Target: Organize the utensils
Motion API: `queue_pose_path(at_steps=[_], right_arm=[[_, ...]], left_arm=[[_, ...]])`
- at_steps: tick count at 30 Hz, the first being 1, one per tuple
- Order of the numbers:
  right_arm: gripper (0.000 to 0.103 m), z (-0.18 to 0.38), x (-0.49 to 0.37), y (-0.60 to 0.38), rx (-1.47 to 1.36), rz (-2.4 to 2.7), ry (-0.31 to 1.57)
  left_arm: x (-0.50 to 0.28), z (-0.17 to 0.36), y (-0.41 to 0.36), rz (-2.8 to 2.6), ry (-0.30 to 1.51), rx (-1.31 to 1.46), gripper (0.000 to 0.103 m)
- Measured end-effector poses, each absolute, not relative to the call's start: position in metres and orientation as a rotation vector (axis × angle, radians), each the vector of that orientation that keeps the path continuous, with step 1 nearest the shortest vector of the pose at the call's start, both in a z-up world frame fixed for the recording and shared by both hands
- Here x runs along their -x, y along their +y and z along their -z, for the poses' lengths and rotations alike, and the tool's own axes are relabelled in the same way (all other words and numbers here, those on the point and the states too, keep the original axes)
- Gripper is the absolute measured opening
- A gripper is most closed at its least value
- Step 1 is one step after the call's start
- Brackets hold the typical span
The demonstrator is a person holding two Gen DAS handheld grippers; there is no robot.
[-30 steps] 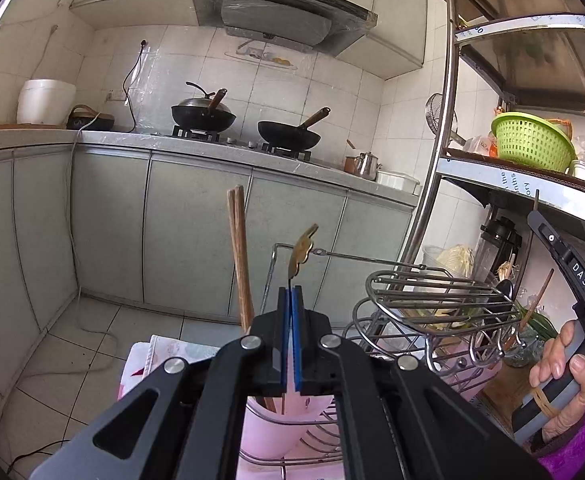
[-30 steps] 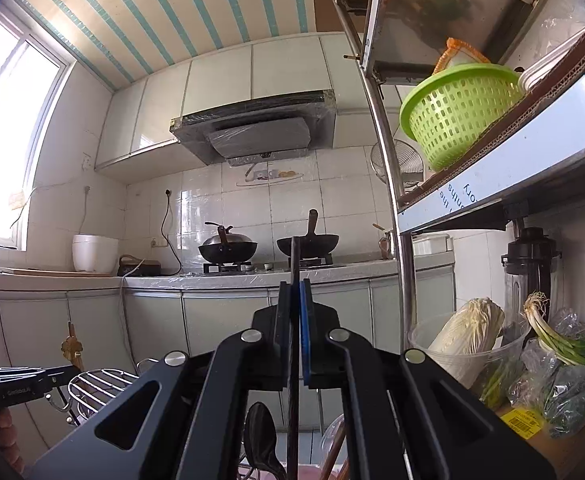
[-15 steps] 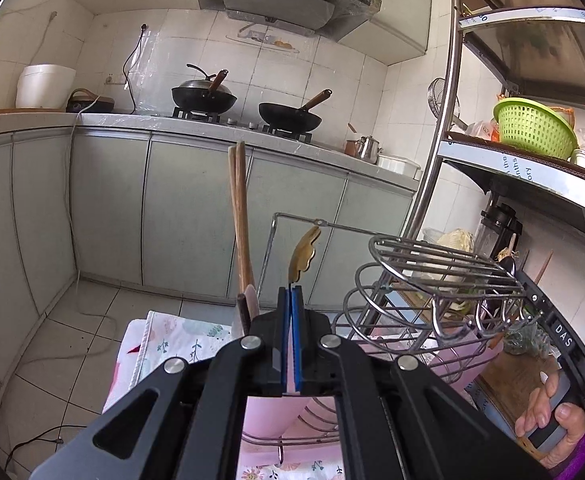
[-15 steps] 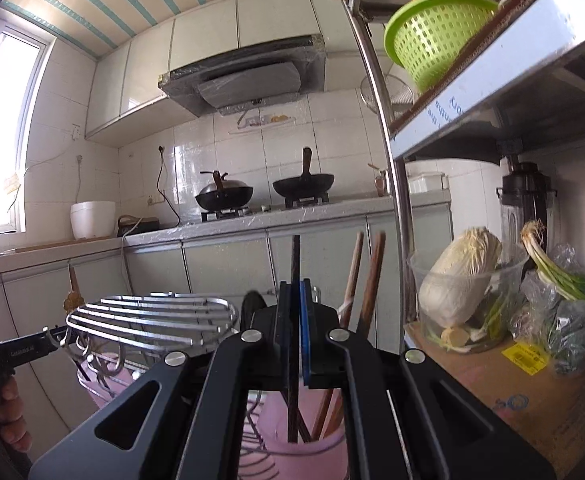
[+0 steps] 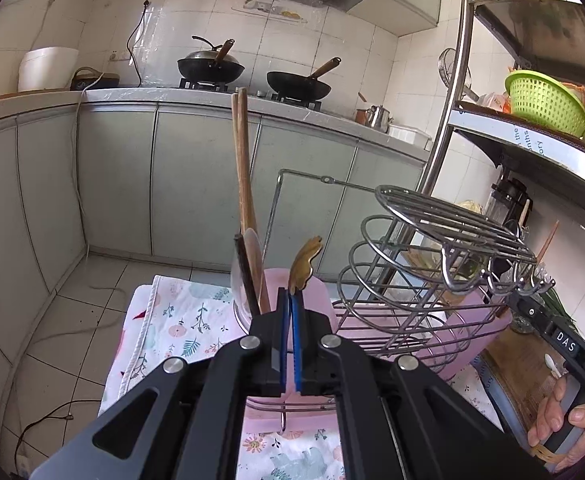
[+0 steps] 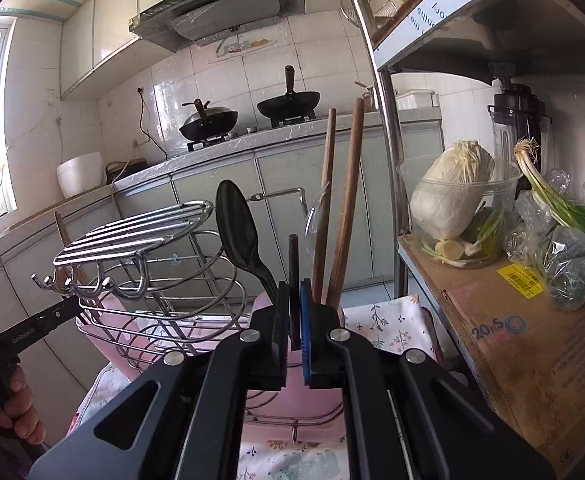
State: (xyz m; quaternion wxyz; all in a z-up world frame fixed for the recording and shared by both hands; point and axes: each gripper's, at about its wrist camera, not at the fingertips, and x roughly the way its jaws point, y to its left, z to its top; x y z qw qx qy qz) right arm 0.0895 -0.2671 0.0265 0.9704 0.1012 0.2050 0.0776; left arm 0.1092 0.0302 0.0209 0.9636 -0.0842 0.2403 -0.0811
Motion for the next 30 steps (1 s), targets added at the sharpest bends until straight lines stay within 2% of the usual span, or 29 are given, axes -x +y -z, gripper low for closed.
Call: queue_pose_path(at_steps=[2, 4, 5, 6, 7, 8, 9, 11, 18, 20, 24, 30], right_arm=[[0.007, -0.026, -0.093, -0.267, -0.214, -0.168, 0.466], [0.019, -0.024, -0.096, -0.267, -0.225, -0.184, 0.514], [0.029, -0.025, -0.094, -0.267, -0.233, -0.198, 0.509], [0.036, -0.026, -0.091, -0.266, -0.235, -0.199, 0.506], [0.039, -0.027, -0.088, -0.265, -0.233, -0.197, 0.503], [0.041, -0.029, -0.086, -0.264, -0.226, -0.198, 0.501], [0.042, -0.03, -0.083, -0.263, -0.22, -0.199, 0.499], [0.045, -0.031, -0.078, -0.262, -0.217, -0.202, 0.503], [0.048, -0.029, -0.055, -0.257, -0.225, -0.215, 0.533], [0.049, -0.027, -0.045, -0.252, -0.218, -0.217, 0.537], [0.058, -0.024, -0.029, -0.243, -0.208, -0.228, 0.542], [0.066, -0.021, -0.012, -0.234, -0.205, -0.233, 0.555]], left_arm=[[-0.107, -0.023, 0.026, 0.153, 0.484, 0.149, 0.002], [-0.103, -0.025, 0.022, 0.149, 0.485, 0.13, 0.003], [-0.102, -0.026, 0.021, 0.146, 0.486, 0.127, 0.005], [-0.1, -0.027, 0.021, 0.147, 0.487, 0.128, 0.011], [-0.098, -0.027, 0.02, 0.147, 0.49, 0.13, 0.015], [-0.096, -0.028, 0.02, 0.146, 0.491, 0.132, 0.023], [-0.093, -0.029, 0.02, 0.145, 0.488, 0.135, 0.026], [-0.088, -0.031, 0.02, 0.145, 0.485, 0.137, 0.027], [-0.065, -0.036, 0.016, 0.154, 0.488, 0.14, 0.044], [-0.056, -0.037, 0.013, 0.163, 0.486, 0.133, 0.045], [-0.04, -0.038, 0.003, 0.179, 0.504, 0.108, 0.048], [-0.018, -0.039, -0.01, 0.185, 0.506, 0.095, 0.049]])
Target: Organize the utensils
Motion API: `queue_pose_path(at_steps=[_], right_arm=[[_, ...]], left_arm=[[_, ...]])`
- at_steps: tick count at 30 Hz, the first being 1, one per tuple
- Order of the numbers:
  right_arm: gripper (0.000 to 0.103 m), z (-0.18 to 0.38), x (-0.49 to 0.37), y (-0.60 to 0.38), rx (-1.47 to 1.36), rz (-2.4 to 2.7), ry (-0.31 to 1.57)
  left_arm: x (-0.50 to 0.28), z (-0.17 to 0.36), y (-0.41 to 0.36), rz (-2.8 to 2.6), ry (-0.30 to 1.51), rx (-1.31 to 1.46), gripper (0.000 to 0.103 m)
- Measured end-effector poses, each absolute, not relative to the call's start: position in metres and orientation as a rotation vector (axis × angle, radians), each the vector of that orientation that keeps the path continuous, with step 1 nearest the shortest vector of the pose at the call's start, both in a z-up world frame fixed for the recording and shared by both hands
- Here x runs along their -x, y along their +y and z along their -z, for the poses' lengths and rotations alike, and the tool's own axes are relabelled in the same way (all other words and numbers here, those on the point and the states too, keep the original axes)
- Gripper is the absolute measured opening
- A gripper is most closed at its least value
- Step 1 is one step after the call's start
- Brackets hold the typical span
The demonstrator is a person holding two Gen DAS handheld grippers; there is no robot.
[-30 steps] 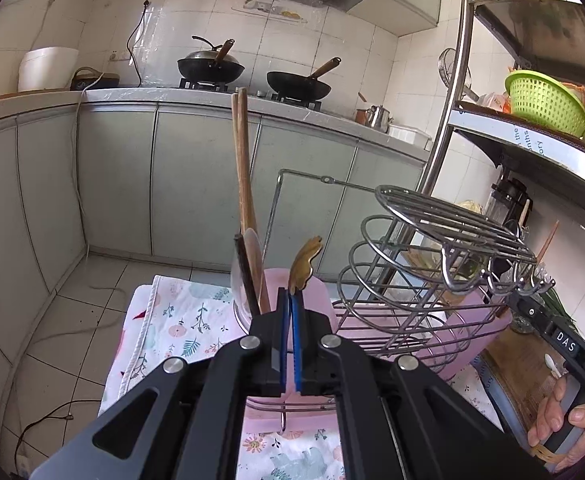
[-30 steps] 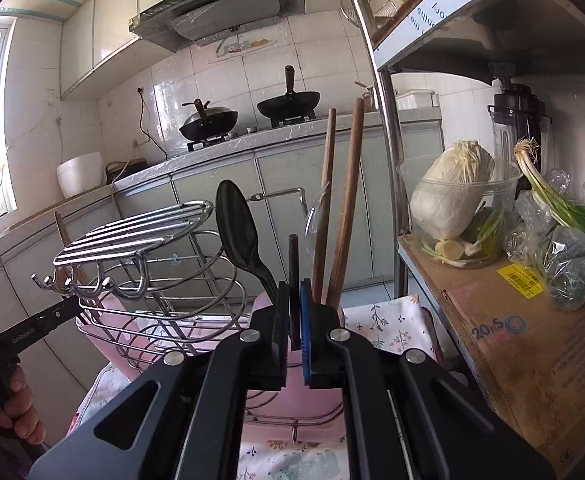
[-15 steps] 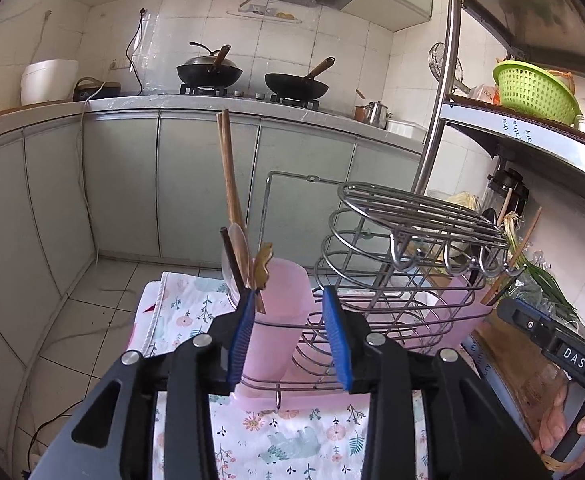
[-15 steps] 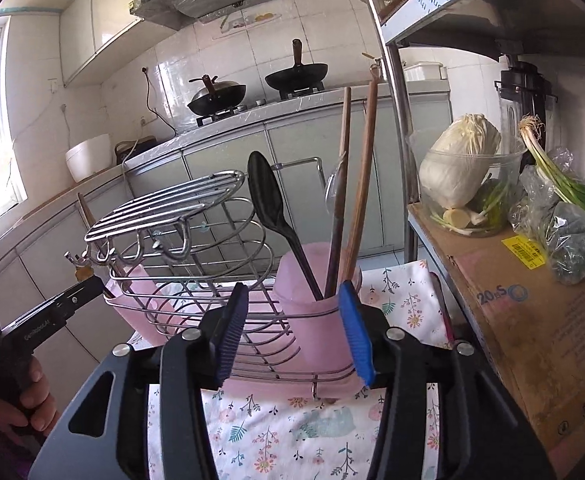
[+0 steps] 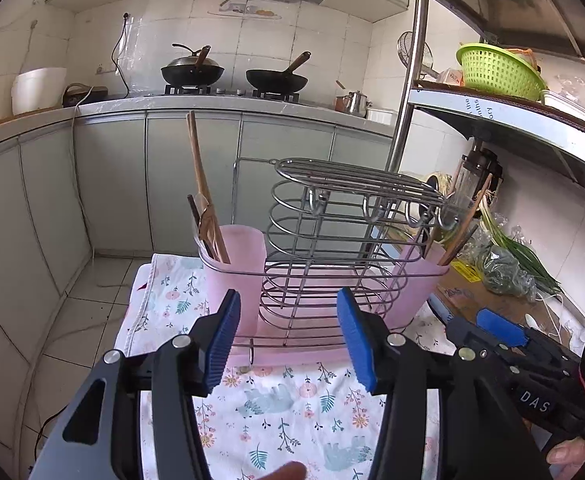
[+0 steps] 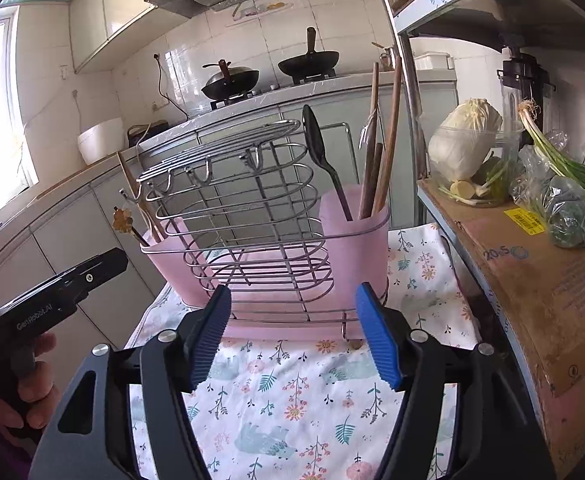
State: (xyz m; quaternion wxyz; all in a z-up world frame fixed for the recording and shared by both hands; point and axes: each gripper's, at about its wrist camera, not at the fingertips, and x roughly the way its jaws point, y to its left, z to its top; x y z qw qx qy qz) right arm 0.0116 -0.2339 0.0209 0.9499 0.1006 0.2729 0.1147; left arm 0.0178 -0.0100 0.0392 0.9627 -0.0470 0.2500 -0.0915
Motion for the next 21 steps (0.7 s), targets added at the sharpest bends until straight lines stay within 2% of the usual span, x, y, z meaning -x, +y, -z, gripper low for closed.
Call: queue_pose_path(at_steps=[21], right_arm=[[0.072, -0.029, 0.028, -0.203, -0.064, -0.17, 0.511]], left_arm=[[0.029, -0.053, -0.016, 0.163, 0.458, 0.104, 0.05]])
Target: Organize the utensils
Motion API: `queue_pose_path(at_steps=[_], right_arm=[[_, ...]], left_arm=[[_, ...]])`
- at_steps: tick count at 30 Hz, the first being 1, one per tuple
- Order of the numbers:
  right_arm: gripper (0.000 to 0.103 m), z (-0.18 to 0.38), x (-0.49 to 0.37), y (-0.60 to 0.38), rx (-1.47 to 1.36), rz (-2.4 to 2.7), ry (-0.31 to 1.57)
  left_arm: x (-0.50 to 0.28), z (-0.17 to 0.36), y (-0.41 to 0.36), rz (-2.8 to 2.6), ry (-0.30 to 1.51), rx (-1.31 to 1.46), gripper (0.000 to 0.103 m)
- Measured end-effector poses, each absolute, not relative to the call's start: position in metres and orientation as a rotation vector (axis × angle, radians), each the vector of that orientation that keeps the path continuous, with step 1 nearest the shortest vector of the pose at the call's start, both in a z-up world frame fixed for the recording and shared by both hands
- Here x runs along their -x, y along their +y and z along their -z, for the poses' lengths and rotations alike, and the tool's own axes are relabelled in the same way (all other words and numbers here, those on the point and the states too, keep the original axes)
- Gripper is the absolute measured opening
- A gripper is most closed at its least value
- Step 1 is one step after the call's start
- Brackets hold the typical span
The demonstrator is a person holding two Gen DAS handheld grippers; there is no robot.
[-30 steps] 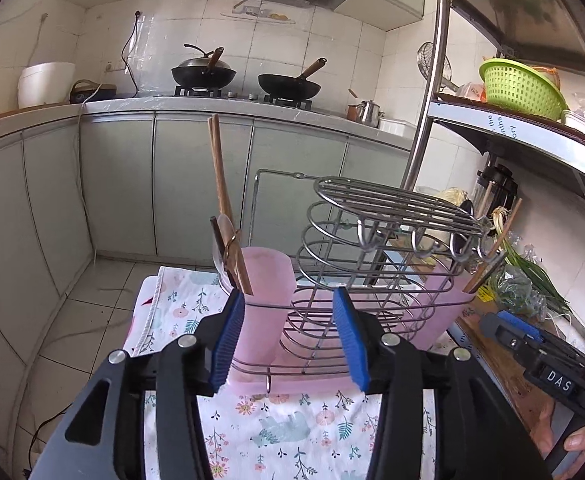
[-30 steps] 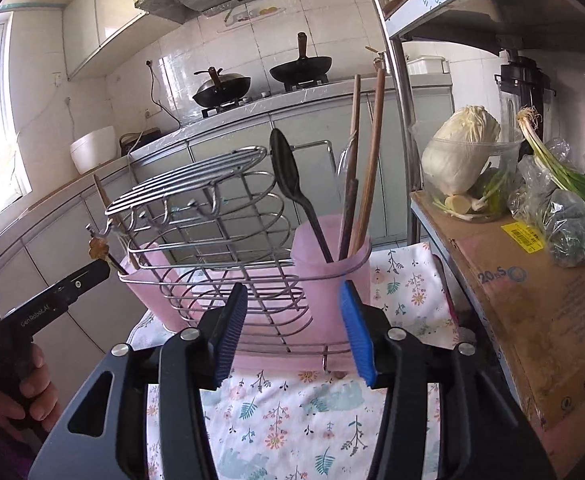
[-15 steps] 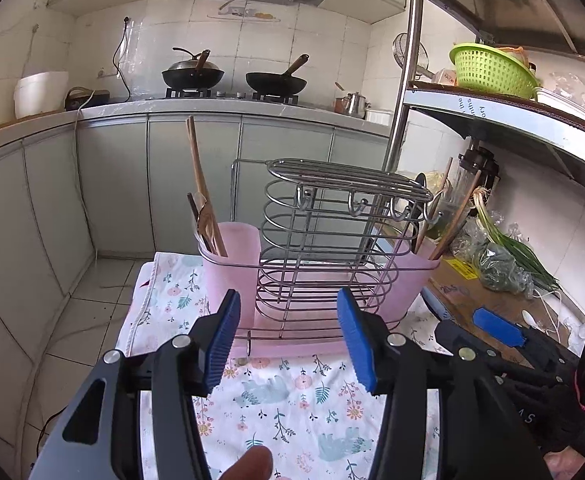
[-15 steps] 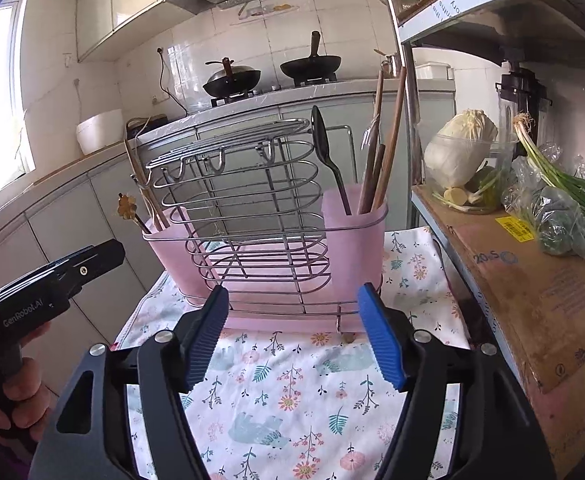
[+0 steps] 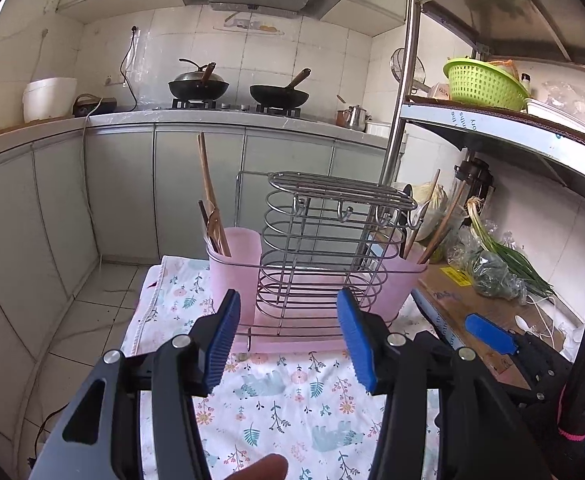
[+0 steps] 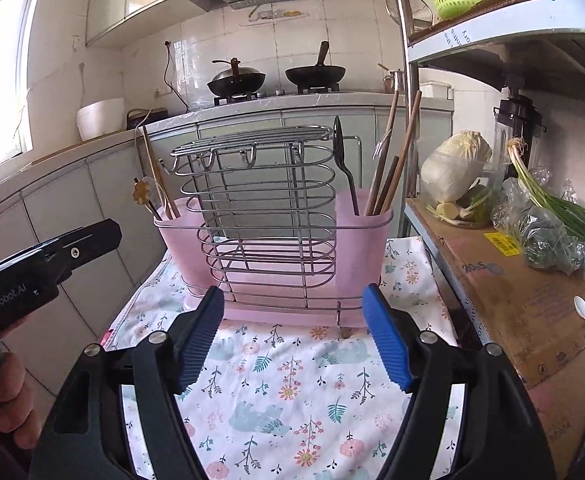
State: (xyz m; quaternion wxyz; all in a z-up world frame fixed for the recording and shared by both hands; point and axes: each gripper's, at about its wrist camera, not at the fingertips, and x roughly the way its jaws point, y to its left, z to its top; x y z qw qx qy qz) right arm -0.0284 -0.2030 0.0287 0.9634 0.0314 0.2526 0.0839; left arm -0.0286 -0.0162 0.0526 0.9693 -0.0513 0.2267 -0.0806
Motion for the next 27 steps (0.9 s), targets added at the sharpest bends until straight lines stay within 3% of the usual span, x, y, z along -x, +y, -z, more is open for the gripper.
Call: queue_pose_path(at_steps=[27], right_arm=[[0.072, -0.035, 0.038, -0.192, -0.043, -0.136, 0.502]], left_arm=[[0.041, -0.056, -0.016, 0.133, 0.431, 0.095, 0.05]])
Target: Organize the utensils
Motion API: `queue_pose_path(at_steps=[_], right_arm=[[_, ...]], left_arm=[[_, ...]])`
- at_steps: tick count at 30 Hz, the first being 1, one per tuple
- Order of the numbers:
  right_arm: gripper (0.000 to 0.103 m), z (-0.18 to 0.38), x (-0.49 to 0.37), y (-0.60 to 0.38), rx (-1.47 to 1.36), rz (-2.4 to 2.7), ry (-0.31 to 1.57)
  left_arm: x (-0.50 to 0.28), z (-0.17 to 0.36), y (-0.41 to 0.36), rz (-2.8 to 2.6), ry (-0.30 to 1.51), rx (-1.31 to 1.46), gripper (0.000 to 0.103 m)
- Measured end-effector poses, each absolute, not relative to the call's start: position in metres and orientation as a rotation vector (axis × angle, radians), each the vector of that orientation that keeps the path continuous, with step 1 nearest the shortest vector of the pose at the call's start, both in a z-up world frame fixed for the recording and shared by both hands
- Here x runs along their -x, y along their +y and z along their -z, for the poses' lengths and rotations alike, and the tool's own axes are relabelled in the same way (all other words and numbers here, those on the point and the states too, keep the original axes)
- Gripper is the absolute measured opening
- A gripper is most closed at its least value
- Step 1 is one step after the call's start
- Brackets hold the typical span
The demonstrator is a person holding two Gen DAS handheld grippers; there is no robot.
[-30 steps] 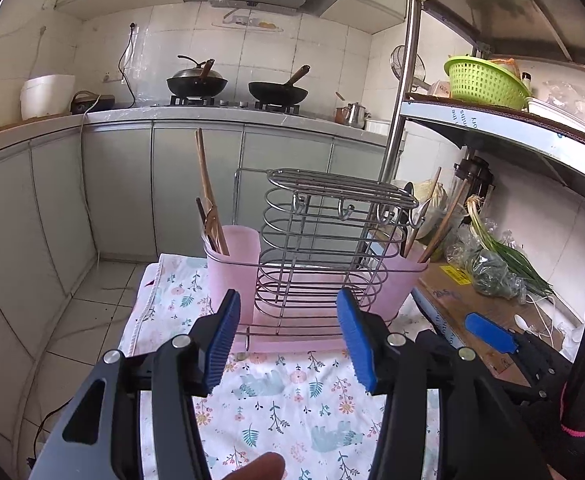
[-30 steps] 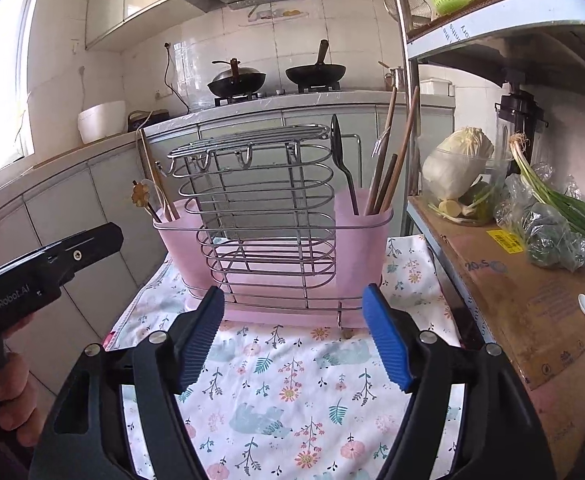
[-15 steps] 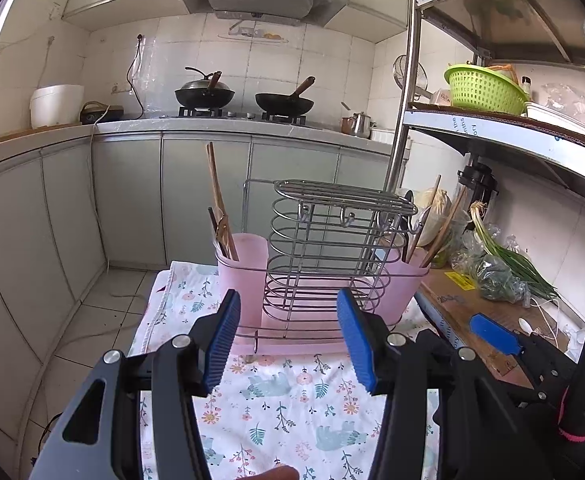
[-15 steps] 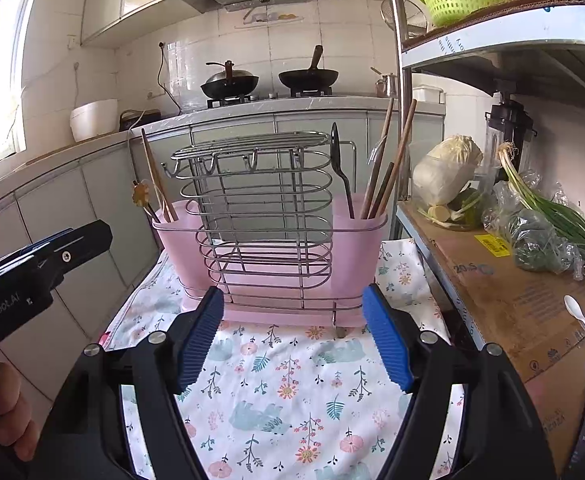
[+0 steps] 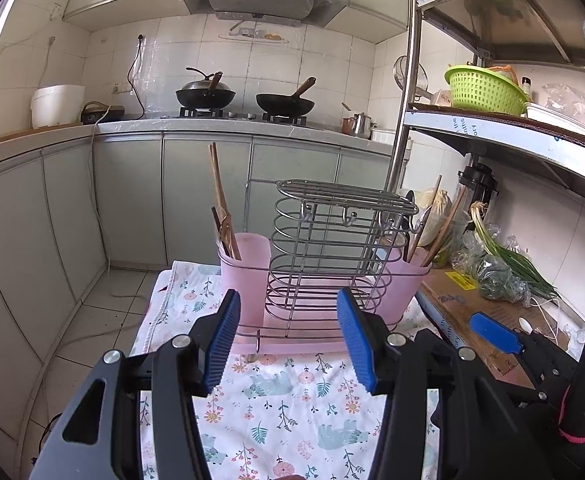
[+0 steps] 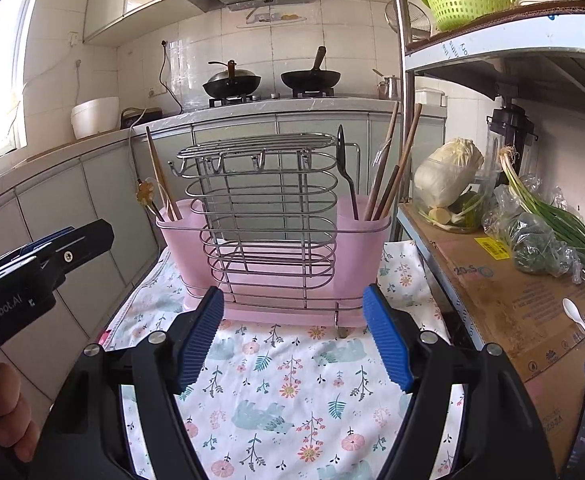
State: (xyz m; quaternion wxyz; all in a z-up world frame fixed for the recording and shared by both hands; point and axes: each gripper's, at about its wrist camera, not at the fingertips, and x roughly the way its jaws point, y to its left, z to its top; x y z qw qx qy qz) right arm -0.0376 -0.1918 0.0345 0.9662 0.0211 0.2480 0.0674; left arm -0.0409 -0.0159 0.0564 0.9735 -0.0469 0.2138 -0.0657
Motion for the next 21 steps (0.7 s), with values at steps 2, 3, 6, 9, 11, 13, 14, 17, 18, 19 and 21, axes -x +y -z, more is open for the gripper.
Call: queue_pose_path(at_steps=[2, 3, 6, 9, 11, 13, 14, 17, 18, 19, 21], right_arm=[[0.072, -0.0345, 0.0375, -0.1917, -0.042, -0.136, 0.502], [0.072, -0.0346, 0.0376, -0.1915, -0.042, -0.137, 0.503], [0.072, -0.0353, 0.0372, -0.1908, -0.038, -0.139, 0.503], [0.072, -0.0355, 0.0374, -0.1908, -0.038, -0.141, 0.502], [0.072, -0.0357, 0.0373, -0.1907, -0.038, -0.141, 0.503], [0.072, -0.0354, 0.0374, -0.1907, -0.038, -0.14, 0.502], [0.072, -0.0355, 0.0374, -0.1906, -0.038, -0.141, 0.502], [0.072, -0.0355, 0.0372, -0.1903, -0.036, -0.141, 0.502], [0.072, -0.0353, 0.0375, -0.1905, -0.038, -0.141, 0.503], [0.072, -0.0352, 0.0375, -0.1904, -0.038, -0.141, 0.503], [0.072, -0.0352, 0.0374, -0.1901, -0.036, -0.14, 0.504]], left_arm=[[0.041, -0.0564, -0.0159, 0.133, 0.431, 0.094, 0.05], [0.0409, -0.0564, -0.0159, 0.133, 0.431, 0.093, 0.05], [0.041, -0.0563, -0.0159, 0.134, 0.432, 0.095, 0.05], [0.0413, -0.0558, -0.0152, 0.134, 0.431, 0.091, 0.05], [0.0417, -0.0555, -0.015, 0.136, 0.431, 0.09, 0.05], [0.0418, -0.0555, -0.0147, 0.136, 0.431, 0.09, 0.05], [0.0415, -0.0554, -0.015, 0.136, 0.432, 0.09, 0.05], [0.0412, -0.0547, -0.0152, 0.137, 0.437, 0.089, 0.05], [0.0409, -0.0547, -0.0157, 0.138, 0.438, 0.088, 0.05], [0.0408, -0.0548, -0.0159, 0.138, 0.438, 0.087, 0.05], [0.0404, -0.0545, -0.0162, 0.139, 0.44, 0.087, 0.05]])
